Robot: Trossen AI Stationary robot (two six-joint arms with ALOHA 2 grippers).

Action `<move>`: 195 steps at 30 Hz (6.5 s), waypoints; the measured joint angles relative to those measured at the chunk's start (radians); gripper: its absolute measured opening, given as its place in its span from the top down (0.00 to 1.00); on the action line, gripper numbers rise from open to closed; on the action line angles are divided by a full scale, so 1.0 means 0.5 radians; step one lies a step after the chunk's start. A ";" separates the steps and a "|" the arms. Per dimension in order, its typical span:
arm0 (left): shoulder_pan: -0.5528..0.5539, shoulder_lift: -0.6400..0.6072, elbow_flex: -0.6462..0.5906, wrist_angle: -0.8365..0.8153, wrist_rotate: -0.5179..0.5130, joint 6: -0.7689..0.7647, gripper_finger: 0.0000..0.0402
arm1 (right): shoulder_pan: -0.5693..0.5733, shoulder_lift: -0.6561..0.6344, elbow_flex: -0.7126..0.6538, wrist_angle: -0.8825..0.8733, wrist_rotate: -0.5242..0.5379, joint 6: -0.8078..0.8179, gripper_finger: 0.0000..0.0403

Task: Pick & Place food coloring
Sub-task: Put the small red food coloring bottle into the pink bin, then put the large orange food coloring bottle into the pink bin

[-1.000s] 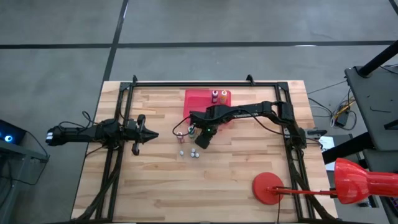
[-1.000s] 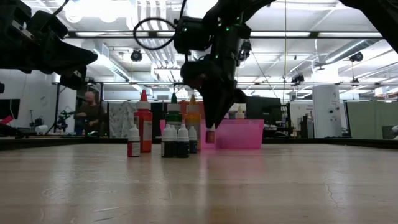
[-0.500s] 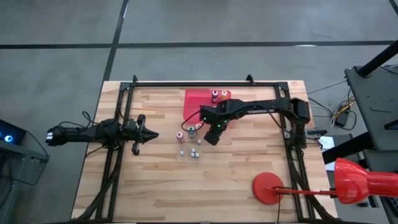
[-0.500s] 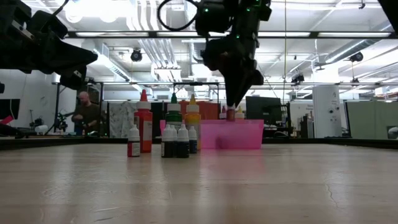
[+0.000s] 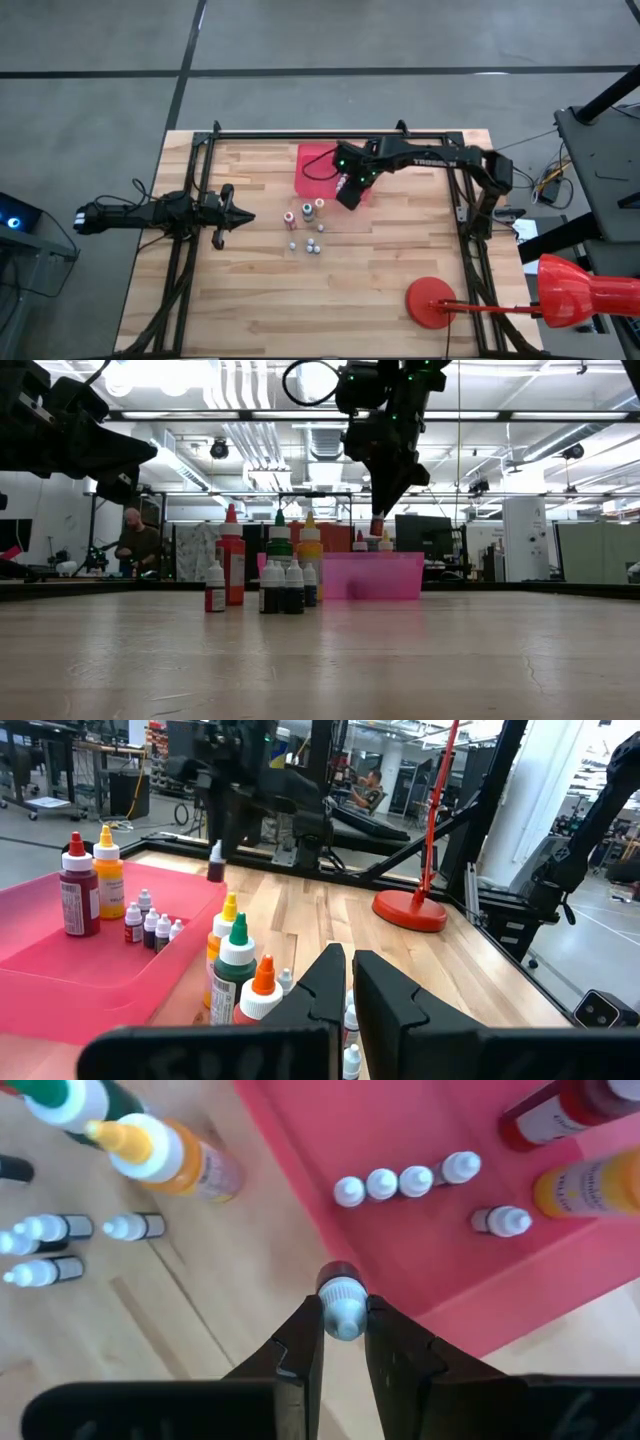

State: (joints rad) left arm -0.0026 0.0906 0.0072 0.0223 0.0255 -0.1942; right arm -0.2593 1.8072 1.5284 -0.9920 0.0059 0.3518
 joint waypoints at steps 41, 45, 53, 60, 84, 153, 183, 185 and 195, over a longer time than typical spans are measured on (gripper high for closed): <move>0.000 0.000 0.000 0.000 0.000 0.000 1.00 | -0.265 0.263 -0.018 -0.001 -0.008 -0.178 0.87; 0.000 0.000 0.000 0.000 0.000 0.000 1.00 | -0.264 0.263 -0.018 -0.002 -0.011 0.016 0.87; 0.000 0.000 0.000 0.000 0.000 0.000 1.00 | -0.264 0.262 -0.060 0.082 -0.011 0.230 0.87; 0.000 0.000 0.000 0.000 0.000 0.000 1.00 | -0.260 0.262 -0.175 0.247 -0.098 0.337 0.87; -0.001 0.000 0.000 0.000 0.000 0.000 1.00 | -0.273 0.260 -0.328 0.443 -0.018 0.348 0.87; 0.000 0.000 0.000 0.001 0.001 0.000 1.00 | -0.017 -0.513 -0.838 0.798 -0.112 0.066 0.63; -0.001 0.001 0.000 0.000 0.000 0.000 1.00 | 0.553 -0.995 -1.472 1.567 -0.132 -0.239 0.98; 0.000 0.000 0.000 0.000 0.000 0.000 1.00 | 0.598 -0.996 -1.472 1.634 -0.132 -0.239 0.98; 0.000 0.001 0.001 0.000 0.000 0.000 1.00 | 0.655 -1.052 -1.532 2.049 -0.132 -0.350 0.98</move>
State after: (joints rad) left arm -0.0025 0.0909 0.0074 0.0223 0.0254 -0.1940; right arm 0.0681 1.2813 0.7623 0.0327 -0.0600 0.1769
